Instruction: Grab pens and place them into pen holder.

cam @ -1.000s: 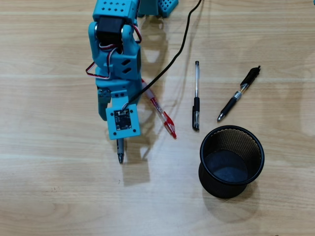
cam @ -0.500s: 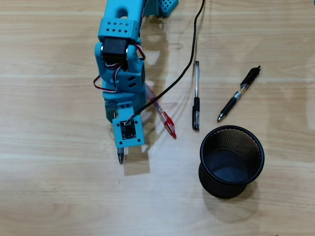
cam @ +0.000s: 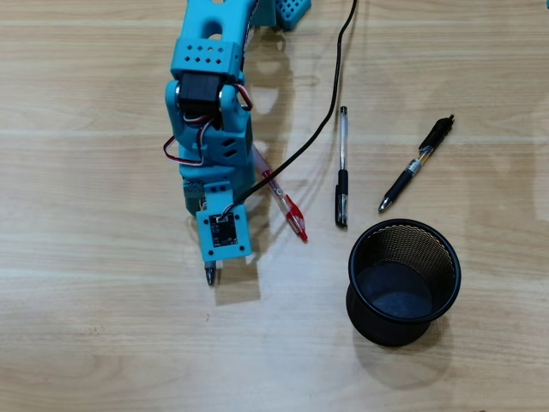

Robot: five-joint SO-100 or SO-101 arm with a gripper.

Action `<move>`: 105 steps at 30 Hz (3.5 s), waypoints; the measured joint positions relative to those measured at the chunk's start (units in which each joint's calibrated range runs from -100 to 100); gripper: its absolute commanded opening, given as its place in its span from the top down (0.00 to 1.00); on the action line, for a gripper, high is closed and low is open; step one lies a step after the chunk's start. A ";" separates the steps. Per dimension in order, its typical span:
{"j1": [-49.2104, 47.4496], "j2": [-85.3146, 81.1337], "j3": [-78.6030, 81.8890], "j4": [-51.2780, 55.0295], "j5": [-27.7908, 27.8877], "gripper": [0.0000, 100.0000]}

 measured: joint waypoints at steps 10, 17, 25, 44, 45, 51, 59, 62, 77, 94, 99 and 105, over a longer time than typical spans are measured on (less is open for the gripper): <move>1.35 0.00 -0.09 0.00 0.00 0.98; 1.17 0.00 -0.09 0.00 0.00 0.98; 1.17 0.34 -5.15 0.09 0.05 0.97; 3.61 -30.45 0.53 16.00 0.05 0.97; 3.70 -33.08 3.11 16.00 0.05 0.97; 0.81 -47.84 17.67 14.10 0.05 0.97; -7.85 -55.89 33.11 -6.83 0.05 0.97; -11.28 -55.89 36.40 -16.70 0.05 0.97; -26.25 -44.70 37.64 -56.66 -4.83 0.97; -28.78 -24.85 35.33 -88.75 -6.81 0.97; -28.69 -17.47 31.34 -88.93 -9.82 0.97; -27.06 -11.37 29.83 -89.10 -10.44 0.97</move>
